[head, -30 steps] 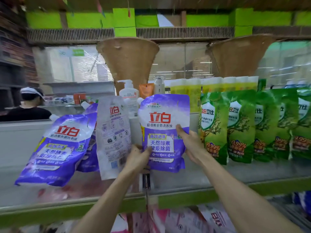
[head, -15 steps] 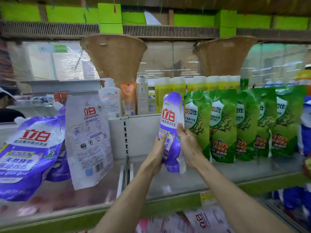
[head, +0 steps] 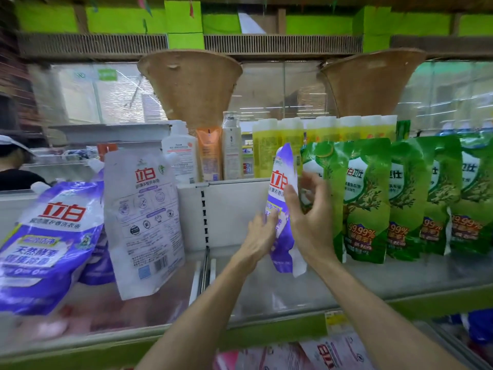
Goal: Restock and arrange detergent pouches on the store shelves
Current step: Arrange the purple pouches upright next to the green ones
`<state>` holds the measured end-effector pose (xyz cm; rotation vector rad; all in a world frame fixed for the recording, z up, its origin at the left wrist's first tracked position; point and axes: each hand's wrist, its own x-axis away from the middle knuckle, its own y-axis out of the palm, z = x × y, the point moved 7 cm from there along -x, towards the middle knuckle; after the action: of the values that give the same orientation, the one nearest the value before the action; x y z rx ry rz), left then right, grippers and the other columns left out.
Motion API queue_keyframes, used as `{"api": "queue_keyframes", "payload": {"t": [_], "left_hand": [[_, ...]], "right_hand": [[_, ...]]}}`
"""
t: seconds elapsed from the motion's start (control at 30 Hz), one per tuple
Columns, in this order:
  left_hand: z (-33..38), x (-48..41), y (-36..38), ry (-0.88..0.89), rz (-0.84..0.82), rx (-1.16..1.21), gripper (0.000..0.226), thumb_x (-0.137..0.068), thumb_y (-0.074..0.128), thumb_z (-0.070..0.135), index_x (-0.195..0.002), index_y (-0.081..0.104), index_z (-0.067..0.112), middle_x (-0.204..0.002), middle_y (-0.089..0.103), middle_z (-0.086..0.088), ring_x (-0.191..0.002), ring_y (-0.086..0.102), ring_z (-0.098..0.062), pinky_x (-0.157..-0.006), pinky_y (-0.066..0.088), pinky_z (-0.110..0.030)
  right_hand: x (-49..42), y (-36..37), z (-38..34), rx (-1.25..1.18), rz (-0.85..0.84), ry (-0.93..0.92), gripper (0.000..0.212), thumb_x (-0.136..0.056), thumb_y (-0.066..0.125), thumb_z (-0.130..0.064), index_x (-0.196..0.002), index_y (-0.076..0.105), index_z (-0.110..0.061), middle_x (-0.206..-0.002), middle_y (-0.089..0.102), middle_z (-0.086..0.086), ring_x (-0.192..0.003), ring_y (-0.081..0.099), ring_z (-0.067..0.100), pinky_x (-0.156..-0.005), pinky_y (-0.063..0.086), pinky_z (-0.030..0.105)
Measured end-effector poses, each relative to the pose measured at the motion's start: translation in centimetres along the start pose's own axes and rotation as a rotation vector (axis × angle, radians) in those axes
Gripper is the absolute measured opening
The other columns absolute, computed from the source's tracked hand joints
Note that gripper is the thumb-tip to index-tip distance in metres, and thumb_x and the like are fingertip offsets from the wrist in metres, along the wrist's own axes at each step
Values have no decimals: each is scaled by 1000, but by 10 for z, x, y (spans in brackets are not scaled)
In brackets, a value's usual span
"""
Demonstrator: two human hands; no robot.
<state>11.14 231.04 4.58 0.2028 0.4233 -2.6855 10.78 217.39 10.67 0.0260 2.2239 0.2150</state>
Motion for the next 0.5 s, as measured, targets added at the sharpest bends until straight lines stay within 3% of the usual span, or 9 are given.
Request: {"api": "queue_keyframes", "payload": {"t": [0.07,0.2,0.33,0.43,0.5], "left_hand": [[17,9,-28,120,189,-81,44,-102,37,44,-123,58,11,-125,59,-11,-116,57,-25,-92,45,-33],[48,49,-102,347,466,-5,31,-103,43,37,-105,66,16,-106,70,-2,-98,65,-20,-88,51,-38],[50,96,-189,471,697,39,30,-102,43,34,-86,67,28,-76,68,12,-65,61,-7,-62,52,-24],[42,130,-244,519,830,70,30,-99,44,36,-81,67,30,-63,63,11,-50,54,-8,-46,45,-25],[33,145,-270,515,878,57,30,-96,44,41,-77,66,33,-59,60,10,-44,49,-7,-43,40,-23]], "right_hand": [[1,2,-28,30,66,-196,24,-93,61,-32,-112,56,-17,-108,60,2,-98,57,9,-85,43,15],[11,39,-54,-28,1,-354,10,-93,58,-12,-100,56,-18,-96,55,1,-85,53,21,-80,41,24],[27,101,-44,-132,-183,-142,18,-88,59,3,-94,60,-14,-88,62,8,-76,53,18,-72,39,18],[43,138,-27,-164,-258,59,19,-88,58,3,-94,62,-15,-89,66,9,-72,54,17,-73,46,29],[57,157,-17,-135,-317,169,13,-90,58,0,-97,62,-10,-92,68,12,-78,58,24,-78,49,34]]}}
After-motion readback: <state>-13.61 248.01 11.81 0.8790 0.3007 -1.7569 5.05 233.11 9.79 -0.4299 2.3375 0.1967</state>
